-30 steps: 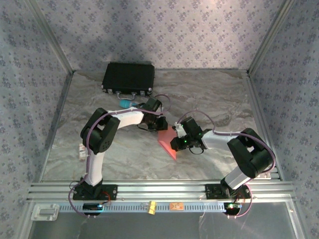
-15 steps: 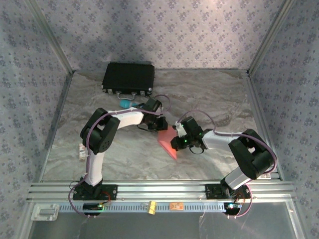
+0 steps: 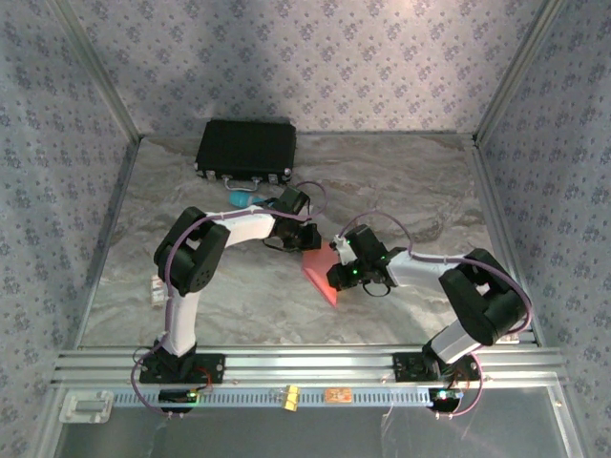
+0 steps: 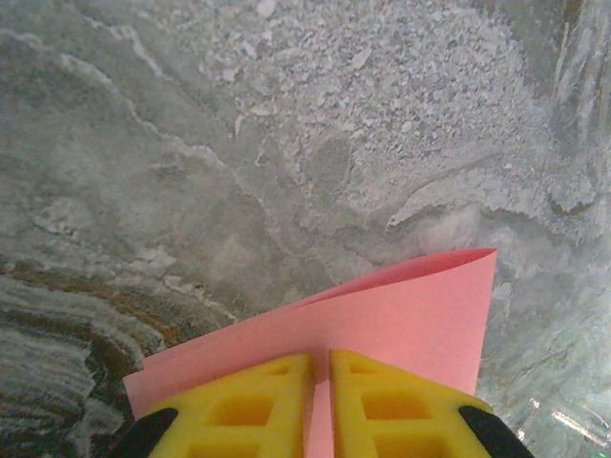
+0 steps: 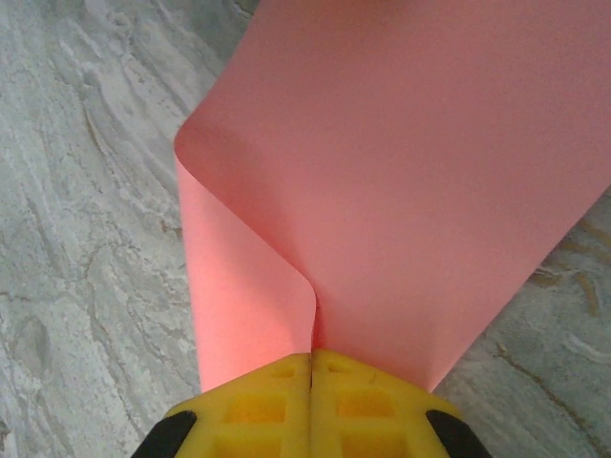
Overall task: Fold a paper plane with a square sheet of paper (pick it up from the middle)
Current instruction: Third fold the triangle at the center of the table.
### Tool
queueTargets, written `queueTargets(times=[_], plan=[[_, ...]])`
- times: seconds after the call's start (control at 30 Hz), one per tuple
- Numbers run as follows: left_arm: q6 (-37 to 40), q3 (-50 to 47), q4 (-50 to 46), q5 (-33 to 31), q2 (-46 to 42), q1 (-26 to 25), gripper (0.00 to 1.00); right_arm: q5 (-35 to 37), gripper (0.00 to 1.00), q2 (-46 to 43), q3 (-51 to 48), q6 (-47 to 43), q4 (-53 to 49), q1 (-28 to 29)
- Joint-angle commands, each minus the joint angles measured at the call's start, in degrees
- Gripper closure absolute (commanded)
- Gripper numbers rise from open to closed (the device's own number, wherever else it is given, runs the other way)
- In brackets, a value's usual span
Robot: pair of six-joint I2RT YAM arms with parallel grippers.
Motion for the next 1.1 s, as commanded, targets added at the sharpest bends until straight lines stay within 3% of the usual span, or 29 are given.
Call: queueTargets(times=[0.0,0.13,0.67,0.97,1.07], plan=[[0.36,-1.51,-3.45,-2.17,0.85,-0.41,0.85,1.21,1.00,-0.39,-0.06,-0.32,-1.03,0.04],[0.22,-2.20,-3.14,-2.48,0.59,-0.39,0.85,1.29,1.00,2.01,-1.45,0.91,2.68,0.50],[-0.34,-1.54,-2.53,-2.24,0.53,-0.32,0.83,1.64,1.00,3.18,-1.33,0.04,1.57,0.11],[0.07,4.66,-5.28,-7.21,-5.01,0.27,0.67,2.10,1.00,2.98,-1.41,0.83,1.39,0.12],[-1.14,3.22,-6.53,-10.22,-8.17,0.30,0.66,2.89,1.00,2.50,-1.77,1.01,1.81,0.03]])
